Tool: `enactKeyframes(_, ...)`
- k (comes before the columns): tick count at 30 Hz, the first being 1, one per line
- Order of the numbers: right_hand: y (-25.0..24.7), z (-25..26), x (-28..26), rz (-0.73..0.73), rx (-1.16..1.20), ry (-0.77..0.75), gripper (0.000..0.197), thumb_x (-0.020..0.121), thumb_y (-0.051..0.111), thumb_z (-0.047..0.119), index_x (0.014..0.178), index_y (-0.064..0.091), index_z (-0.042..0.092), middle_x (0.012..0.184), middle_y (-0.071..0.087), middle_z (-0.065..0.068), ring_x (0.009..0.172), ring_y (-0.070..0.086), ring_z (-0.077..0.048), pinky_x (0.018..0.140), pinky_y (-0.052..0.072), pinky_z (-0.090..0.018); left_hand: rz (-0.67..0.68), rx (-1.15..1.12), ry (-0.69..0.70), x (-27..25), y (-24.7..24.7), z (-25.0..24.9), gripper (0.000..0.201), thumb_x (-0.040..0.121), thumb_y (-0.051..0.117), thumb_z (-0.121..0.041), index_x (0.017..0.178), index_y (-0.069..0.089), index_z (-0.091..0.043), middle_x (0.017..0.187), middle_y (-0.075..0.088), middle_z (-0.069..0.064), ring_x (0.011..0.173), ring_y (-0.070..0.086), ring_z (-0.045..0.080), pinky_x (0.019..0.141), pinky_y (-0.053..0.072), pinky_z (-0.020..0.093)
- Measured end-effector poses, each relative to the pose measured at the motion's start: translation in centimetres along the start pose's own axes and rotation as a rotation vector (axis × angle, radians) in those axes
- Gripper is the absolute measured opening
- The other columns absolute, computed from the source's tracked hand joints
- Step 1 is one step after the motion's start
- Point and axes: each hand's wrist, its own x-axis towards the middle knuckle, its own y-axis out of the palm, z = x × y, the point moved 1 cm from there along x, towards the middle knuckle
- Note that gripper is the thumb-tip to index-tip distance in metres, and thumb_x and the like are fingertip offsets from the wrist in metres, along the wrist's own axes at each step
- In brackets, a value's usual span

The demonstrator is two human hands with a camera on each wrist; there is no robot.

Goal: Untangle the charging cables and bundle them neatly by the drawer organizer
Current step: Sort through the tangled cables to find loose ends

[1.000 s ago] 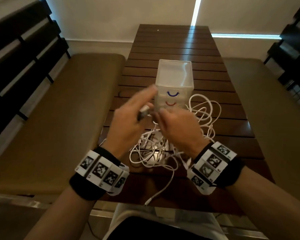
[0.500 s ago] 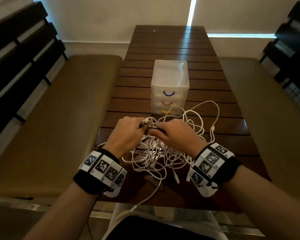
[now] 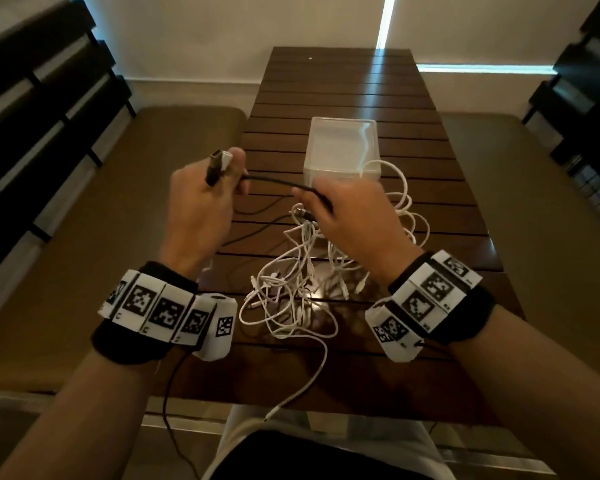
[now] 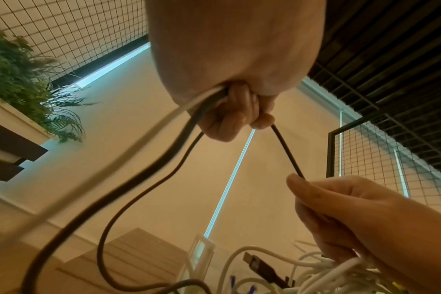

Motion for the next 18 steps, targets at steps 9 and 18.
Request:
enactKeyframes(9,4.4,-3.2,-6.6,0.366,-0.063,0.091,0.044,0.099,0.041,0.056,0.068,0.048,0.025,0.056,0.052,0.007,0.052,0.054,-0.018,0.057,0.050,-0.038,0.376,0.443,-0.137,-3.9,0.6,5.3,0.028,0.099,0.052,-0.027,0.077,0.067,-0.020,0.063,0.060,0.000,0.054,0.051,0.012,0.051,0.033,0.027)
enactKeyframes(18,4.3,-3.2,-5.1,0.477,0.010,0.098,0.051,0.099,0.041,0.056,0.062,0.049,0.023,0.054,0.049,0.007,0.049,0.046,-0.006,0.056,0.045,-0.031,0.412,0.561,-0.162,-2.8,-1.9,6.8,0.028,0.099,0.050,-0.020,0.075,0.061,-0.028,0.066,0.061,0.006,0.056,0.052,0.019,0.051,0.038,0.030)
